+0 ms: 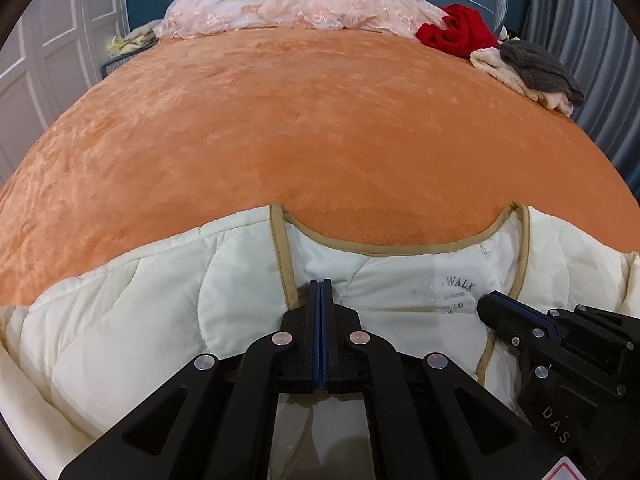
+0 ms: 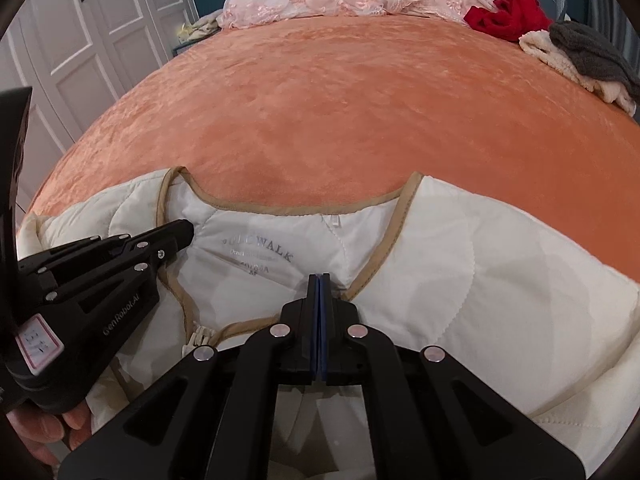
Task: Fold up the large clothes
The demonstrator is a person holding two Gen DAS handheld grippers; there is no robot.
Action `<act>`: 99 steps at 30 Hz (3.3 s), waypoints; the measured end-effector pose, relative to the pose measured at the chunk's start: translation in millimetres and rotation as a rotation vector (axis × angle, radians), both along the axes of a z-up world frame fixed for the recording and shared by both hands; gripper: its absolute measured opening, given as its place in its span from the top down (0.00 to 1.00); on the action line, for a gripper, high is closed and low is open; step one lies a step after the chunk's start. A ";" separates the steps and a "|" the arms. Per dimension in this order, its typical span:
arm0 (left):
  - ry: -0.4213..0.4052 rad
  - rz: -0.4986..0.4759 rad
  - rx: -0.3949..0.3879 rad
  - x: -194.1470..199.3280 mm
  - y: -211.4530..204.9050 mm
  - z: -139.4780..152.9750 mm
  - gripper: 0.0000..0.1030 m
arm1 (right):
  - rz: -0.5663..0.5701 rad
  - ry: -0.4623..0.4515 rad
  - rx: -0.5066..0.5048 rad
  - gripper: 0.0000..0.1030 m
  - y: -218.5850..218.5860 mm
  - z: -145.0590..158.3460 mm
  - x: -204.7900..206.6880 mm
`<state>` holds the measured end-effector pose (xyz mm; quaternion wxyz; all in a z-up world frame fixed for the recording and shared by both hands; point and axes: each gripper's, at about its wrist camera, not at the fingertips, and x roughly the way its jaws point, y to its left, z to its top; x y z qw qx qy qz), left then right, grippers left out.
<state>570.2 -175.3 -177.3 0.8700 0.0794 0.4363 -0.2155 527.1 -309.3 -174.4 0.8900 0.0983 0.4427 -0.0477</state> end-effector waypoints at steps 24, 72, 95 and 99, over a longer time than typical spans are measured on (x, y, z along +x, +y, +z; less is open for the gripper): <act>-0.083 0.018 0.127 -9.8 -13.9 5.1 0.94 | -0.016 -0.055 0.060 1.00 -9.0 4.8 -7.1; 0.273 0.216 -0.120 -439.7 333.6 145.7 0.95 | -0.074 0.110 0.317 0.96 3.3 125.4 -586.1; 0.042 0.343 -0.147 -478.6 369.4 236.4 1.00 | -0.119 -0.066 0.284 0.96 10.2 218.3 -579.8; -0.037 0.346 -0.165 -434.2 358.0 248.7 1.00 | -0.147 -0.096 0.284 0.96 -1.7 202.4 -545.4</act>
